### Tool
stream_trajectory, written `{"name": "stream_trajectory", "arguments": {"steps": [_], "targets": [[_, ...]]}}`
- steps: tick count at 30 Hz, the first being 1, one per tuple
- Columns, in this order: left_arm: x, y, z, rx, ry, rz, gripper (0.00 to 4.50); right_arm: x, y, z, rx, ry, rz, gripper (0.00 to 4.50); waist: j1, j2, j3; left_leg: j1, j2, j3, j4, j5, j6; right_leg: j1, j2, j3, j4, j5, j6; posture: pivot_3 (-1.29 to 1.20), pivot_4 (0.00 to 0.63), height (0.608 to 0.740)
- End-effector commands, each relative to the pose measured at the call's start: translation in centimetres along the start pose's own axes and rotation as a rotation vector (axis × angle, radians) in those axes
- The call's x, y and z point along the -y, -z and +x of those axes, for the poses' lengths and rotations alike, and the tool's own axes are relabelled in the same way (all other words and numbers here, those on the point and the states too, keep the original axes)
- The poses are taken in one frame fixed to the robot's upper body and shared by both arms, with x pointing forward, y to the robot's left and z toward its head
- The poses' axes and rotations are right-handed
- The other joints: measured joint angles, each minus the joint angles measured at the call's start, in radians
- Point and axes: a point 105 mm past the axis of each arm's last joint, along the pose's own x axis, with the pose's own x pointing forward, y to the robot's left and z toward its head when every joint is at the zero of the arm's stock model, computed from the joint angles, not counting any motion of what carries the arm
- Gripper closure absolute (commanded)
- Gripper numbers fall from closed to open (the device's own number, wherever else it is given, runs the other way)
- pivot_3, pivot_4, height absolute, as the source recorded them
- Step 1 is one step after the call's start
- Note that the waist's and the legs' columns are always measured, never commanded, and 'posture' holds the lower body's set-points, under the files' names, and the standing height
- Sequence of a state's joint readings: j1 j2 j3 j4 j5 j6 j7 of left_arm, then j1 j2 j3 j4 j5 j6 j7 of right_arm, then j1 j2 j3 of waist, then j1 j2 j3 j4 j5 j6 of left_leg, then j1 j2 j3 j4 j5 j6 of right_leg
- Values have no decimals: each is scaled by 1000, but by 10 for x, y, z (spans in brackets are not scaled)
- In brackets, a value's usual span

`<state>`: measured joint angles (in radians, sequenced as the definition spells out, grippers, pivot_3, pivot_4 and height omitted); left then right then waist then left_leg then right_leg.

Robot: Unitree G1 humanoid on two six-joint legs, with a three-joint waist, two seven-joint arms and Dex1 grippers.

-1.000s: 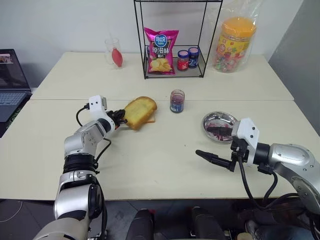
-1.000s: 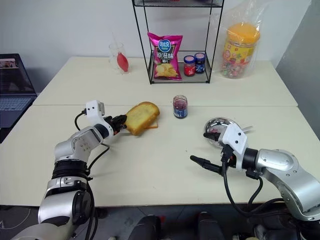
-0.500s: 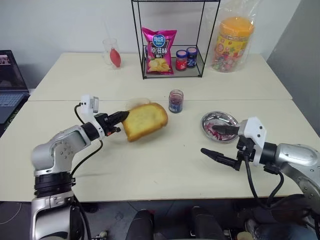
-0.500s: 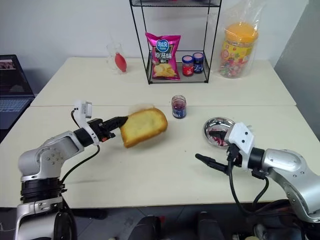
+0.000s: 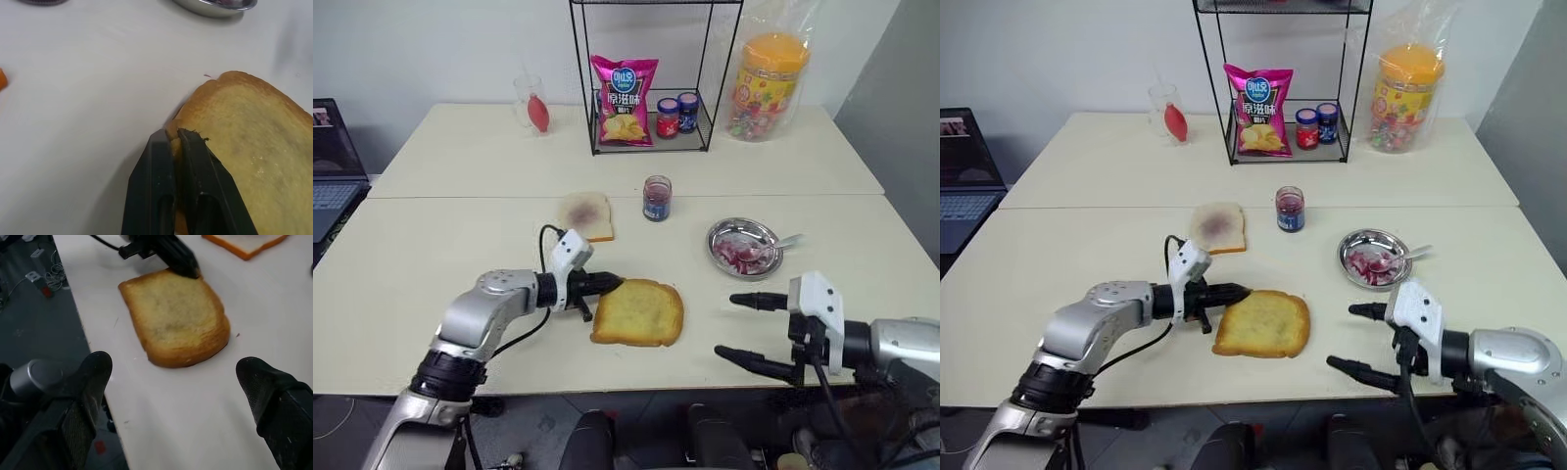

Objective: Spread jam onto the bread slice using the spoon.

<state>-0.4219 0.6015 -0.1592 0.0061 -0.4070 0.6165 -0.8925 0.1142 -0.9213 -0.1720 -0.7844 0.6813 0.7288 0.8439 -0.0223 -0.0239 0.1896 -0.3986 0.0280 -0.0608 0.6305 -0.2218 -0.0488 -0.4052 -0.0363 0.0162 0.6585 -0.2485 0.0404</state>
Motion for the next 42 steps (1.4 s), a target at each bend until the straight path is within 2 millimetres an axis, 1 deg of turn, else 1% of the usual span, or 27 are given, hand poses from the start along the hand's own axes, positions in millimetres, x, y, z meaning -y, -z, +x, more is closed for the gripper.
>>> {"name": "stream_trajectory", "arguments": {"steps": [1,10,16,18,19,21,25,28,30,32,35,38,41,42], "targets": [[-5,-9,2,25,-15,69,4476,-3,-6,-2,8,6,-54,0,-1,0,0,0,0,0,0,0,0,0,0,0,0,1,1,0,150,740],[-12,-7,0,43,-64,65,4476,-1,-6,-3,12,19,-60,0,-1,0,0,0,0,0,0,0,0,0,0,0,0,2,3,0,150,740],[-8,-7,2,52,-62,73,4476,-1,-7,-3,12,17,-63,0,-1,0,0,0,0,0,0,0,0,0,0,0,0,2,3,0,150,740],[-12,-9,-1,55,-93,82,3894,0,-7,-4,12,15,-65,0,-1,0,0,0,0,0,0,0,0,0,0,0,0,2,4,0,150,740],[-14,-9,-3,56,-110,81,3789,0,-7,-4,12,15,-63,0,-1,0,0,0,0,0,0,0,0,0,0,0,0,2,4,0,150,740],[-17,-9,-6,61,-129,72,3260,0,-6,-4,10,14,-61,0,-1,0,0,0,0,0,0,0,0,0,0,0,0,2,4,0,150,740],[-18,-6,-13,59,-148,69,2402,2,-6,-4,7,11,-64,0,-2,0,0,0,0,0,0,0,0,0,0,0,0,2,4,0,150,740],[-19,-10,-20,73,-167,97,1756,4,-7,-5,10,13,-65,0,-2,0,0,0,0,0,0,0,0,0,0,0,0,2,4,0,150,740],[-21,-14,-25,91,-184,116,1410,7,-7,-6,12,22,-63,0,-2,0,0,0,0,0,0,0,0,0,0,-1,0,2,4,0,150,740],[-23,-20,-29,111,-199,130,1410,10,-6,-7,12,36,-62,0,-2,0,0,0,0,0,0,0,0,0,0,0,0,2,4,0,150,740],[-22,-33,-39,140,-199,178,1410,20,-8,-12,43,99,-31,0,-2,0,0,0,0,0,0,0,0,0,0,0,0,2,4,0,150,740],[-20,-32,-45,105,-185,204,1410,31,-5,-17,65,173,-7,0,-2,0,0,0,0,0,0,0,0,0,0,0,0,2,4,0,150,740],[-8,-35,-49,74,-139,286,934,44,-2,-25,93,270,6,0,-3,-1,0,0,0,0,-1,0,0,0,0,0,0,2,4,0,150,740],[-2,-38,-51,77,-103,302,764,49,-2,-28,111,304,17,0,-3,0,0,0,1,0,-1,0,0,0,0,0,0,2,4,0,150,740]]}}
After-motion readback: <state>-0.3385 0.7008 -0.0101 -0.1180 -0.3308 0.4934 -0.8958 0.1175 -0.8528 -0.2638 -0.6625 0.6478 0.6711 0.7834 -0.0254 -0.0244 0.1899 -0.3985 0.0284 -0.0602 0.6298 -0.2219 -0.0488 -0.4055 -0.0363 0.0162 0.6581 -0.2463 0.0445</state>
